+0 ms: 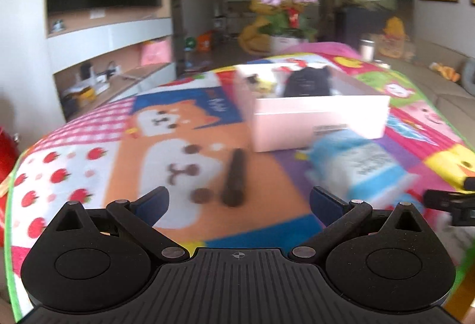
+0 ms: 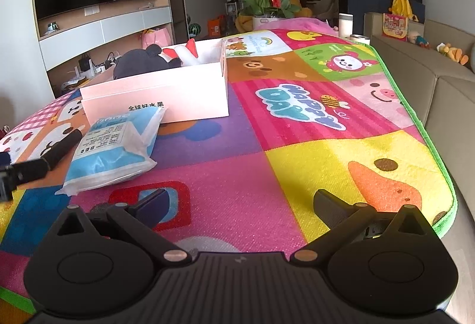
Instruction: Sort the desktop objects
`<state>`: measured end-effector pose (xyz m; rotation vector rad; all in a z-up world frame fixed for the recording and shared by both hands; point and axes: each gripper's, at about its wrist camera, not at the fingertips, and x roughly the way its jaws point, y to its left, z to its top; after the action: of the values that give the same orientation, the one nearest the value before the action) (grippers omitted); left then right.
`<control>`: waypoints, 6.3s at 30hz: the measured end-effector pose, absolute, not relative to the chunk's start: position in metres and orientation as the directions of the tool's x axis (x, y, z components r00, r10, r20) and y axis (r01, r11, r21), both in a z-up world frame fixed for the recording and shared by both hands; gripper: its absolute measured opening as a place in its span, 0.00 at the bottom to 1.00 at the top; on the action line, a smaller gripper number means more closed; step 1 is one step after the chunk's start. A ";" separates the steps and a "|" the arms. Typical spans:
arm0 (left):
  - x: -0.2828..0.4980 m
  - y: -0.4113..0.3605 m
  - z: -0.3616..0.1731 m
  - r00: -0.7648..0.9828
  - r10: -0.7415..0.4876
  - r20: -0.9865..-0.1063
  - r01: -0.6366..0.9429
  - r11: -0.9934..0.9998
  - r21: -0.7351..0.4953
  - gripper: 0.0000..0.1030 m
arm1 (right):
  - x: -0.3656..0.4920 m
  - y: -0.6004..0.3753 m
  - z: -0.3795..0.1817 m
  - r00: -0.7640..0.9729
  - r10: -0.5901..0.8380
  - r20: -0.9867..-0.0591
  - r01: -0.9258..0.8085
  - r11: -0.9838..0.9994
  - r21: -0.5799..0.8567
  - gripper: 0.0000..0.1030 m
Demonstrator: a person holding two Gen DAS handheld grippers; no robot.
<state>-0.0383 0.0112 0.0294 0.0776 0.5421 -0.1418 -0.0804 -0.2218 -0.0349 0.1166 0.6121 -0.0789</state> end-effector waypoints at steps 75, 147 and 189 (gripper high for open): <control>0.053 0.046 0.023 0.755 -0.140 -0.641 0.139 0.989 -0.053 0.77 | -0.078 -0.209 -0.035 0.793 -0.024 -0.608 0.023 1.000 -0.009 1.00; -0.052 -0.004 0.013 0.755 -0.233 -0.612 0.290 0.957 -0.007 0.78 | -0.042 -0.199 -0.016 0.803 -0.075 -0.591 0.068 0.997 -0.033 0.97; 0.073 0.026 0.038 0.816 -0.300 -0.494 0.245 0.954 -0.175 0.99 | 0.170 -0.183 0.060 0.693 0.089 -0.716 -0.126 0.992 0.001 0.71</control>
<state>0.0735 0.0260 0.0382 -0.1053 0.5437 -0.2908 0.1704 -0.1825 0.0598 -0.0489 0.7968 0.1199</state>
